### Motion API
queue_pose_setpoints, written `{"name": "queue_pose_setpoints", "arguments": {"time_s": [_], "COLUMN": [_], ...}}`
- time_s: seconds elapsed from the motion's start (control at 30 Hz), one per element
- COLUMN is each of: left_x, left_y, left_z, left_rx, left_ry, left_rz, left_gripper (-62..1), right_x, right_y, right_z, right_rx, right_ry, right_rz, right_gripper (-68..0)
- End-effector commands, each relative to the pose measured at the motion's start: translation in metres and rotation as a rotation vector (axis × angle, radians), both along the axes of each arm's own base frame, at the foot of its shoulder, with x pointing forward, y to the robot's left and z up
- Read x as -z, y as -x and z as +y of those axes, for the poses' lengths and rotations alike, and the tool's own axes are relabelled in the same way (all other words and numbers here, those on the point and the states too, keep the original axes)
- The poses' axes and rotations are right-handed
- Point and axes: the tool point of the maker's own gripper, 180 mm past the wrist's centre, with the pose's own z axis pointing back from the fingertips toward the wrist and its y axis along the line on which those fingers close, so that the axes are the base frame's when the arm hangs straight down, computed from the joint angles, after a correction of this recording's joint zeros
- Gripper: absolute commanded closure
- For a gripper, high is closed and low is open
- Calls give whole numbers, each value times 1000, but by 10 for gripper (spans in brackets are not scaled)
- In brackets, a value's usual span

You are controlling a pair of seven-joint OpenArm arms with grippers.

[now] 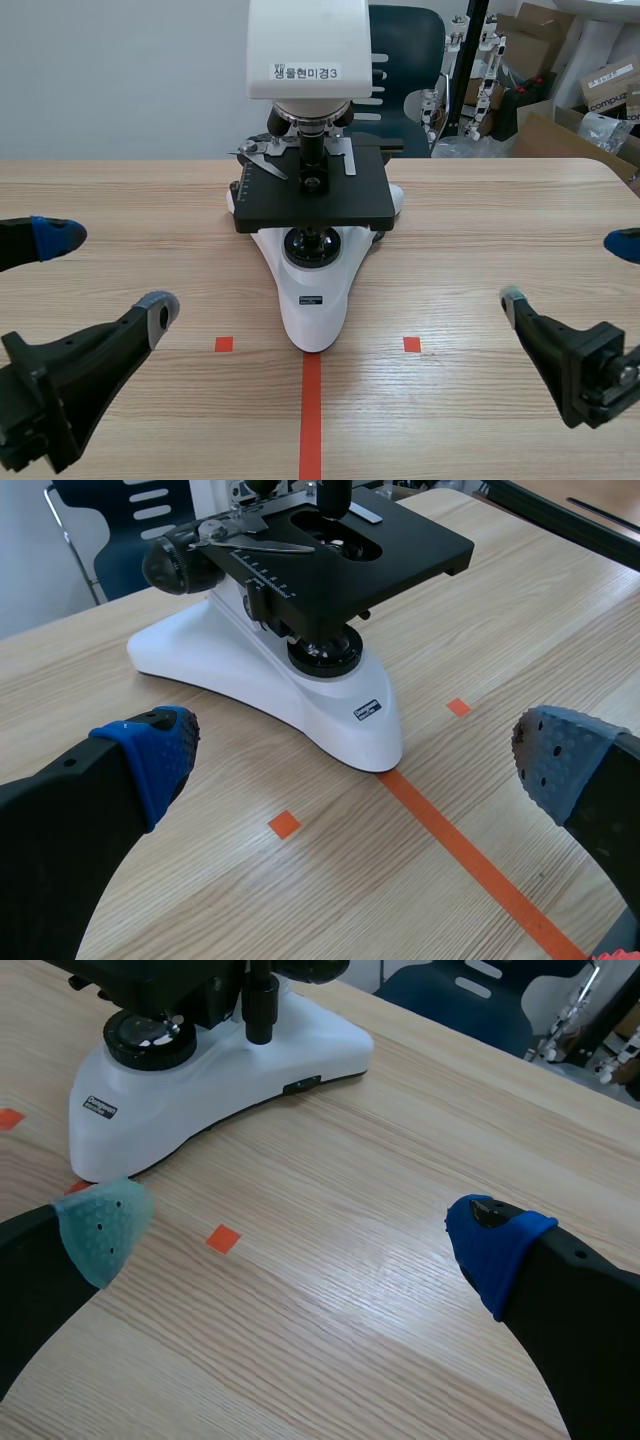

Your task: Point at the coarse focus knob

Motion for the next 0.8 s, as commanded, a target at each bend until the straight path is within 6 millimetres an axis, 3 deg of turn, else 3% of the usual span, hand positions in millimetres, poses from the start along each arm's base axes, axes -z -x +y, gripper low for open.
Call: {"name": "queue_pose_setpoints", "arguments": {"time_s": [0.0,0.07,0.2,0.33,0.57,0.77], "left_x": [-6,-6,-6,-6,-6,-6], "left_y": [-1,-1,-1,-1,-1,-1], "left_z": [-1,-1,-1,-1,-1,-1], "left_rx": [-3,-3,-3,-3,-3,-3], "left_ry": [22,22,22,22,22,22], "left_rz": [-16,-16,-16,-16,-16,-16], "left_gripper": [-623,-623,-623,-623,-623,-623], "right_x": [-16,-24,-35,-39,-54,-70], "right_y": [-8,-15,-33,-55,-93,-117], "right_z": [0,-7,-20,-38,-74,-83], "right_rx": [-27,-9,9,43,116,62], "right_ry": [18,51,123,181,216,228], "right_rz": [-63,-105,-155,-155,-180,-193], "right_gripper": [-679,-659,-507,-405,-290,-209]}}
